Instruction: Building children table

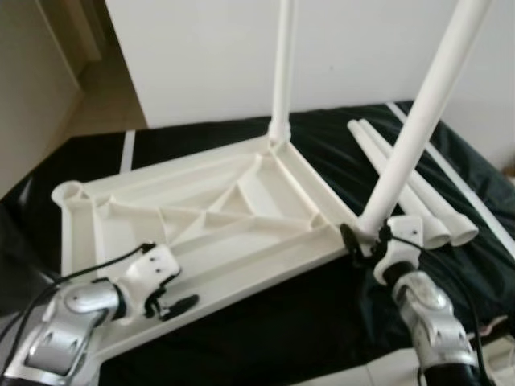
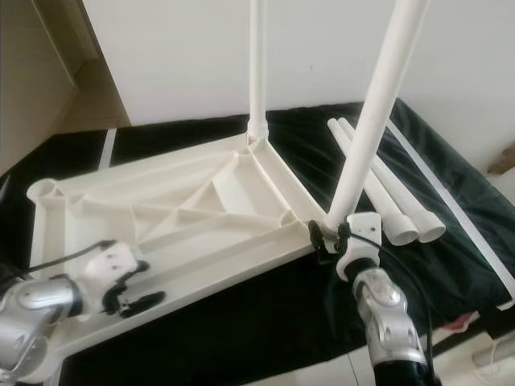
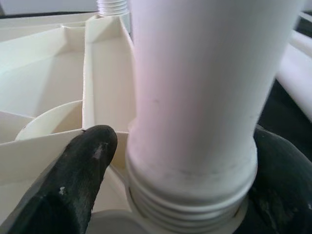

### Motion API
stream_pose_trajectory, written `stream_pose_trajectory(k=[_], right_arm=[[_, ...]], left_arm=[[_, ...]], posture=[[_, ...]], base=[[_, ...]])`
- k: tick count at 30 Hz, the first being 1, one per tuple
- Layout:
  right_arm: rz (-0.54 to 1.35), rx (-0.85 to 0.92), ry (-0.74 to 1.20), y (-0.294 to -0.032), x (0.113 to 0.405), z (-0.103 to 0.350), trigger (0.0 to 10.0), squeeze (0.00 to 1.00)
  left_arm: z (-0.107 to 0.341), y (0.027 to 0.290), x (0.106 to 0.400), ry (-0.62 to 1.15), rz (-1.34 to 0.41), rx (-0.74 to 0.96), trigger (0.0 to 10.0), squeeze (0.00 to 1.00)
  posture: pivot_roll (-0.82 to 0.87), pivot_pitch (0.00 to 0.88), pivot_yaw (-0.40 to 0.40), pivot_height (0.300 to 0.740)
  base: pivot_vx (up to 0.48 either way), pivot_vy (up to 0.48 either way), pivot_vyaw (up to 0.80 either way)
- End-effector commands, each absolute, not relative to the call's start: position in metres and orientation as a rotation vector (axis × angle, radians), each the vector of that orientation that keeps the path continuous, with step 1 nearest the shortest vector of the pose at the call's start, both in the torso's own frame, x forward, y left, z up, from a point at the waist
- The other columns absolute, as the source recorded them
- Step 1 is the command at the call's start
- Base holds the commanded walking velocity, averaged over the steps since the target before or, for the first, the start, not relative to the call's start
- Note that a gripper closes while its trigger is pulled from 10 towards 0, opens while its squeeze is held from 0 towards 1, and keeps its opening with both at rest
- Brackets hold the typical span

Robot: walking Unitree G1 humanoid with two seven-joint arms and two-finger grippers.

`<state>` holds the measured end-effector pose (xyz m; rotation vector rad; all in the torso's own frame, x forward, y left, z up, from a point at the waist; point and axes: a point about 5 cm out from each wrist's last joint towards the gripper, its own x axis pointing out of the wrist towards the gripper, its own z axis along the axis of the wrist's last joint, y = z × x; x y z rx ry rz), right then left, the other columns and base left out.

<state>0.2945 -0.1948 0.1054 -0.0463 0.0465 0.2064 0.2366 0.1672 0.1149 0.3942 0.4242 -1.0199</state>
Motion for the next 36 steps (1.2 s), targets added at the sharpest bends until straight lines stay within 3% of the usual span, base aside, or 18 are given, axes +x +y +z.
stream_pose_trajectory(k=[1,9,14,27,32,34,36], right_arm=[[0.323,-0.045,0.093,-0.171,0.299,0.094,10.0,0.0],[0.338,-0.043,0.07,-0.165,0.309,0.098,10.0,0.0],[0.3,-0.039,0.038,-0.172,0.307,0.099,10.0,0.0],[0.117,0.033,-0.011,-0.188,0.29,0.094,10.0,0.0],[0.046,0.087,-0.031,-0.189,0.273,0.088,10.0,0.0],[0.016,0.11,-0.048,-0.191,0.264,0.087,10.0,0.0],[0.009,0.118,-0.056,-0.191,0.261,0.086,10.0,0.0]], left_arm=[[0.108,0.141,0.227,0.446,-1.181,0.257,10.0,0.0],[0.116,0.137,0.246,0.351,-1.043,0.216,10.0,0.0],[0.128,0.151,0.254,0.317,-0.946,0.159,10.0,0.0],[0.15,0.173,0.25,0.23,-0.965,0.007,10.0,0.0],[0.156,0.206,0.244,0.248,-0.966,0.007,10.0,0.0],[0.158,0.234,0.245,0.276,-0.899,0.03,10.0,0.0],[0.158,0.243,0.246,0.28,-0.867,0.049,10.0,0.0]], posture=[[0.01,0.005,-0.007,0.74],[0.02,0.005,-0.009,0.74],[0.03,0.013,-0.009,0.74],[0.02,0.031,0.009,0.74],[0.02,0.034,0.015,0.74],[0.02,0.035,0.014,0.74],[0.02,0.033,0.014,0.74]], base=[[0.0,0.0,0.0],[0.0,0.0,0.0],[0.0,0.0,0.0],[0.0,0.0,0.0],[0.0,0.0,0.0],[0.0,0.0,0.0],[0.0,0.0,0.0]])
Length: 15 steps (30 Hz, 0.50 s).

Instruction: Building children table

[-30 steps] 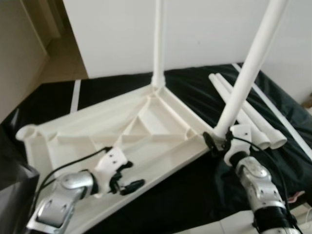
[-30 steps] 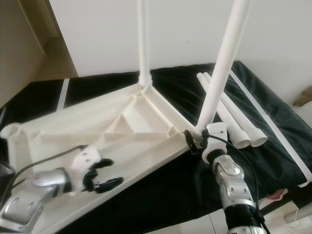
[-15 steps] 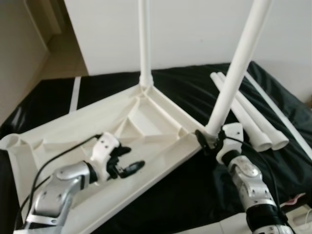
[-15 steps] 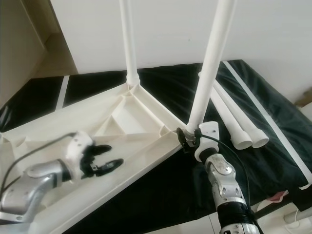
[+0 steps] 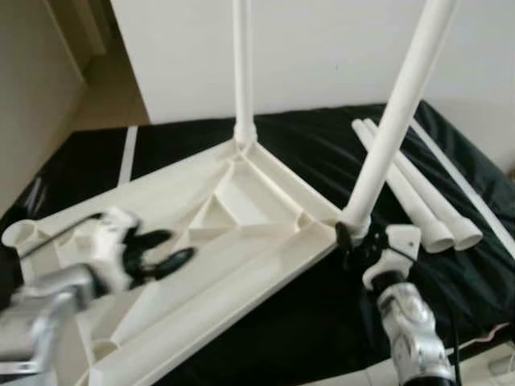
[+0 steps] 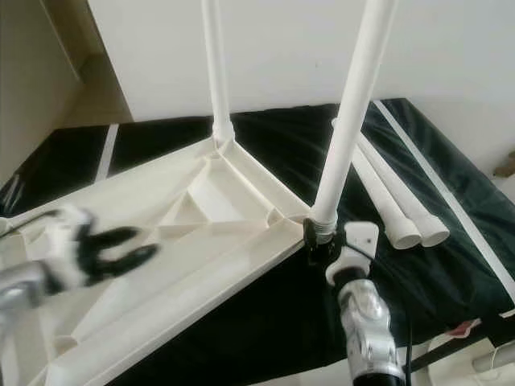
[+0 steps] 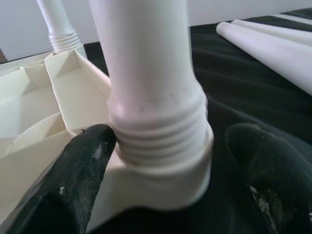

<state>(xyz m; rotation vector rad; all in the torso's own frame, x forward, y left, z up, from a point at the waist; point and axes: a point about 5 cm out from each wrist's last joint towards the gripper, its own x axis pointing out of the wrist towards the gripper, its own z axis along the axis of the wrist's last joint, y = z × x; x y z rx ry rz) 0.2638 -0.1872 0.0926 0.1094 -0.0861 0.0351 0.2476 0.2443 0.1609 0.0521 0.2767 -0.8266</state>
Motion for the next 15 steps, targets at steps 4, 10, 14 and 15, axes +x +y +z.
stream_pose_trajectory(k=[4,10,14,15], right_arm=[[0.011,0.134,-0.086,-0.192,0.252,0.09,10.0,0.0],[0.006,0.137,-0.077,-0.193,0.246,0.089,10.0,0.0],[0.01,0.136,-0.061,-0.191,0.246,0.087,10.0,0.0],[0.011,0.135,-0.06,-0.191,0.247,0.087,10.0,0.0]], left_arm=[[0.156,0.281,0.244,0.366,-0.729,0.132,10.0,0.0],[0.139,0.304,0.233,0.536,-0.649,0.286,10.0,0.0],[0.123,0.306,0.227,0.639,-0.648,0.384,10.0,0.0],[0.123,0.303,0.226,0.637,-0.665,0.389,10.0,0.0]], posture=[[0.02,0.028,0.009,0.74],[0.04,0.025,-0.005,0.74],[0.04,0.022,-0.006,0.74],[0.04,0.021,-0.008,0.74]], base=[[0.0,0.0,0.0],[0.0,0.0,0.0],[0.0,0.0,0.0],[0.0,0.0,0.0]])
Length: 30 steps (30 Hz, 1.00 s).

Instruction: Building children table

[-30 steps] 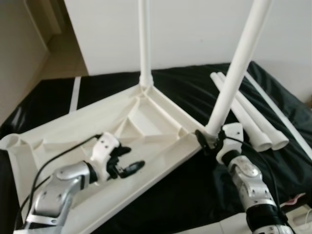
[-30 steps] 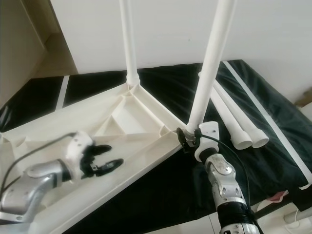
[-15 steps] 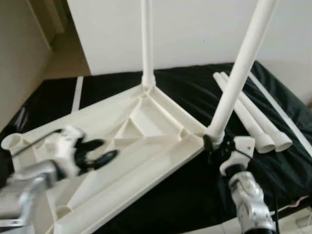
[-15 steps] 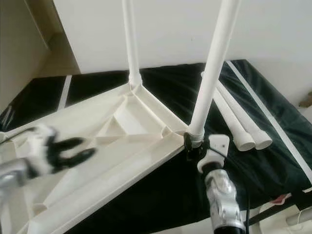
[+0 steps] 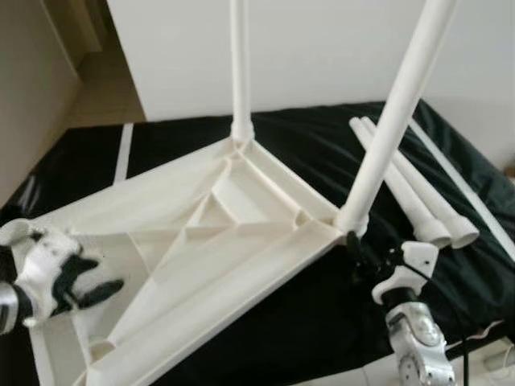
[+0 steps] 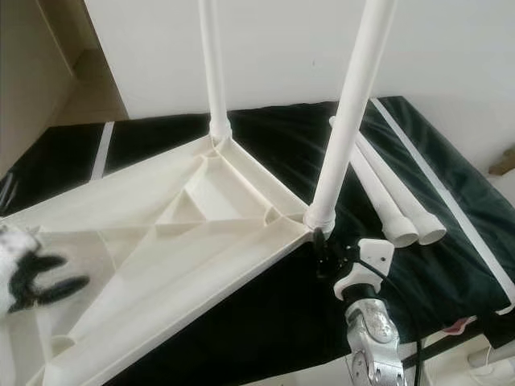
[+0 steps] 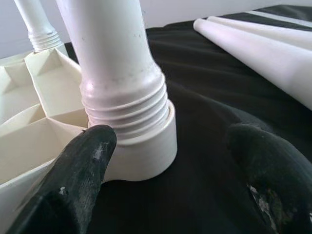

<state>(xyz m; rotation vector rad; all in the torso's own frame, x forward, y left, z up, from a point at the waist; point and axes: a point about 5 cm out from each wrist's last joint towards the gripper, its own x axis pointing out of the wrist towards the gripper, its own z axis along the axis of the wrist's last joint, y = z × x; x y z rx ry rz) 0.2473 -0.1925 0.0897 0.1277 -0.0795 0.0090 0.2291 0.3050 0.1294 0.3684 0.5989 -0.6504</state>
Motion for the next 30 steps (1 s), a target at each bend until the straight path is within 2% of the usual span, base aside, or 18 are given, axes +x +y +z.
stream_pose_trajectory(k=[1,8,10,15,16,17,18,19,22,26,30], right_arm=[[0.011,0.135,-0.06,-0.191,0.247,0.087,10.0,0.0],[0.014,0.117,-0.034,-0.193,0.26,0.087,10.0,0.0],[0.055,0.078,0.008,-0.194,0.271,0.087,10.0,0.0],[0.087,0.041,0.033,-0.195,0.279,0.087,10.0,0.0],[0.13,0.027,0.051,-0.192,0.289,0.088,10.0,0.0],[0.13,0.027,0.051,-0.192,0.289,0.088,10.0,0.0],[0.17,0.012,0.063,-0.189,0.297,0.088,10.0,0.0],[0.17,0.012,0.063,-0.189,0.297,0.088,10.0,0.0],[0.234,-0.013,0.082,-0.18,0.312,0.087,10.0,0.0],[0.244,-0.014,0.089,-0.173,0.319,0.086,10.0,0.0],[0.245,0.007,0.075,-0.163,0.327,0.088,10.0,0.0]], left_arm=[[0.123,0.303,0.226,0.637,-0.665,0.389,10.0,0.0],[0.116,0.287,0.218,0.693,-0.788,0.456,10.0,0.0],[0.112,0.271,0.214,0.699,-0.873,0.46,10.0,0.0],[0.112,0.257,0.212,0.681,-0.935,0.46,10.0,0.0],[0.115,0.243,0.211,0.654,-0.989,0.467,10.0,0.0],[0.115,0.243,0.211,0.654,-0.989,0.467,10.0,0.0],[0.119,0.229,0.21,0.618,-1.039,0.472,10.0,0.0],[0.119,0.229,0.21,0.618,-1.039,0.472,10.0,0.0],[0.129,0.204,0.211,0.535,-1.111,0.463,10.0,0.0],[0.134,0.191,0.213,0.484,-1.135,0.451,10.0,0.0],[0.141,0.18,0.227,0.362,-1.062,0.408,10.0,0.0]], posture=[[0.04,0.021,-0.008,0.74],[0.04,0.007,-0.01,0.74],[0.05,0.0,-0.012,0.74],[0.05,0.0,-0.013,0.74],[0.05,0.0,-0.014,0.74],[0.05,0.0,-0.014,0.74],[0.05,0.0,-0.013,0.74],[0.05,0.0,-0.013,0.74],[0.05,0.0,-0.014,0.74],[0.05,0.0,-0.015,0.74],[0.06,0.0,-0.016,0.74]], base=[[0.0,0.0,0.0],[0.0,0.0,0.0],[0.0,0.0,0.0],[0.0,0.0,0.0],[0.0,0.0,0.0],[0.0,0.0,0.0],[0.0,0.0,0.0],[0.0,0.0,0.0],[0.0,0.0,0.0],[0.0,0.0,0.0],[0.0,0.0,0.0]])
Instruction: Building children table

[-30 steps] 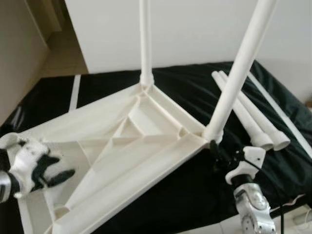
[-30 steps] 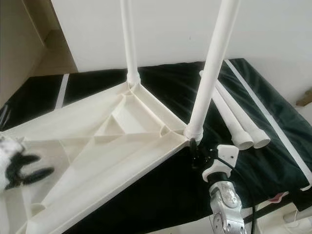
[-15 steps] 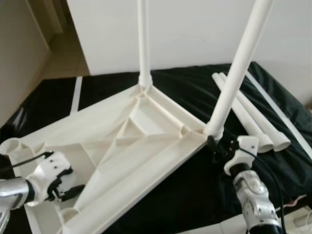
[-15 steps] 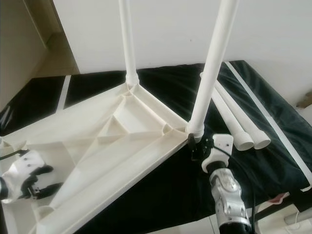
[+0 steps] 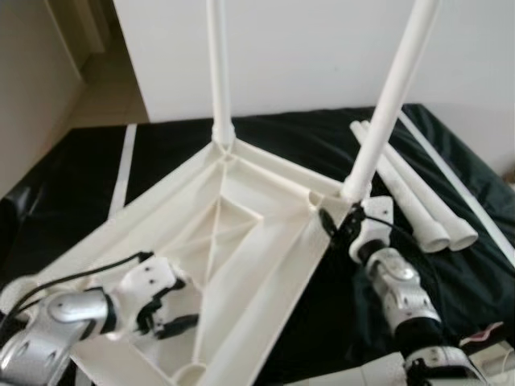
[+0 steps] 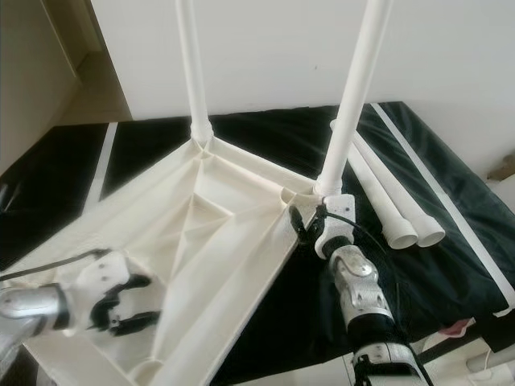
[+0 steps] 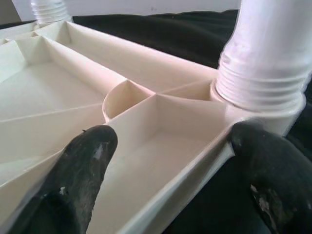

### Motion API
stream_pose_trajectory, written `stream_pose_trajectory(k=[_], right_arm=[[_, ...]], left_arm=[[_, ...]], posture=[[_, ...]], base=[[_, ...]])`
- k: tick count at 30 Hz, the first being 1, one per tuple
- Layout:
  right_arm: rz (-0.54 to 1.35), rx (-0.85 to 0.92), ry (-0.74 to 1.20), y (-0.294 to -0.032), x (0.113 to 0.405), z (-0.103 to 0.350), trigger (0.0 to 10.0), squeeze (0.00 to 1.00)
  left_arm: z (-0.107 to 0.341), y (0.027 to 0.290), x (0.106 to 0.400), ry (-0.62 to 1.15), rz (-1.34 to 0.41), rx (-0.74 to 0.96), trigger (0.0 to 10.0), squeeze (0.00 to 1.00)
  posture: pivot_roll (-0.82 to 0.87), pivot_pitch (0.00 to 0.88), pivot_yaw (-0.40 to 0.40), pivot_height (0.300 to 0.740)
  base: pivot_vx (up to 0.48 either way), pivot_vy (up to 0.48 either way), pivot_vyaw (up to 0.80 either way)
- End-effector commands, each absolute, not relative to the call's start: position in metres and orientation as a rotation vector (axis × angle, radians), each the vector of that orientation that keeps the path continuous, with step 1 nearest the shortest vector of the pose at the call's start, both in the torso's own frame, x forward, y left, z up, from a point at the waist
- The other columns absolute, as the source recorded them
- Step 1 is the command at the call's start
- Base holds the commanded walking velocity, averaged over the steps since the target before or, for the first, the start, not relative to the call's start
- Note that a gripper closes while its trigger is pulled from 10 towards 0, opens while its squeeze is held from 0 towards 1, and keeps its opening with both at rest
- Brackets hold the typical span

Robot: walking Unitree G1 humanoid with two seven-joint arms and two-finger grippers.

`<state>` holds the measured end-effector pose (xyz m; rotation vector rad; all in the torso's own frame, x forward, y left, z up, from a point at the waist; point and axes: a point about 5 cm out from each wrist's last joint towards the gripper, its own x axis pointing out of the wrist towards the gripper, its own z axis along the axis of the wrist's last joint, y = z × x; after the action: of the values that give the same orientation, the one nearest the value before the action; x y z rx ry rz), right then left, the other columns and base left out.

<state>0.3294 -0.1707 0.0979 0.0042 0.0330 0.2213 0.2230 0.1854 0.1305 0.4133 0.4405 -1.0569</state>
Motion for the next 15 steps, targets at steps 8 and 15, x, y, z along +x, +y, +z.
stream_pose_trajectory(k=[8,15], right_arm=[[0.162,0.07,-0.01,-0.176,0.33,0.098,10.0,0.0],[0.141,0.086,-0.058,-0.184,0.325,0.101,10.0,0.0]], left_arm=[[0.155,0.199,0.246,0.199,-0.896,0.269,10.0,0.0],[0.159,0.202,0.234,0.164,-0.995,0.17,10.0,0.0]], posture=[[0.07,0.0,-0.015,0.74],[0.07,0.0,-0.011,0.74]], base=[[0.0,0.0,0.0],[0.0,0.0,0.0]])
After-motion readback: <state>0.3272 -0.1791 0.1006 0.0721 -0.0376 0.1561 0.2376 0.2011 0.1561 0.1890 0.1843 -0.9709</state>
